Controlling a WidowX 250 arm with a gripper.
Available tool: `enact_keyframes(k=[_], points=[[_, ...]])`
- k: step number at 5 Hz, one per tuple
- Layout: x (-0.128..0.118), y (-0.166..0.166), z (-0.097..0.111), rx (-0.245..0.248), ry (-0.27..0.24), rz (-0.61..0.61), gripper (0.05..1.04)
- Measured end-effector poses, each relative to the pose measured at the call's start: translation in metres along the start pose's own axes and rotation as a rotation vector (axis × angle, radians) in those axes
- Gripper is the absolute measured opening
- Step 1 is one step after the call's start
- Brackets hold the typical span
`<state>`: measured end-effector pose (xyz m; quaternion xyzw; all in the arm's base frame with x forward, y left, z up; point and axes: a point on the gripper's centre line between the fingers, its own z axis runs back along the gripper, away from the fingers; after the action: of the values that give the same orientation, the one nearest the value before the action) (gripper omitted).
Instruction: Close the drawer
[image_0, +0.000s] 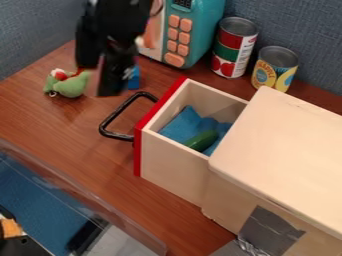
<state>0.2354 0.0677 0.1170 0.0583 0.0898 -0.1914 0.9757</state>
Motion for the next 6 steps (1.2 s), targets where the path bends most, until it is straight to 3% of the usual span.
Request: enact_keyframes(k=[1, 2, 4, 6], points=[[-0.007, 0.023, -0.01, 0.006, -0.018, -0.053, 1.0], [-0.01, 0.049, -0.031, 0.004, 0.01, -0.148, 1.0], [0.009, 0.072, -0.049, 0.059, 0.233, -0.616, 1.0], [0.015, 0.045, -0.075, 0.159, 0.321, -1.102, 1.0]])
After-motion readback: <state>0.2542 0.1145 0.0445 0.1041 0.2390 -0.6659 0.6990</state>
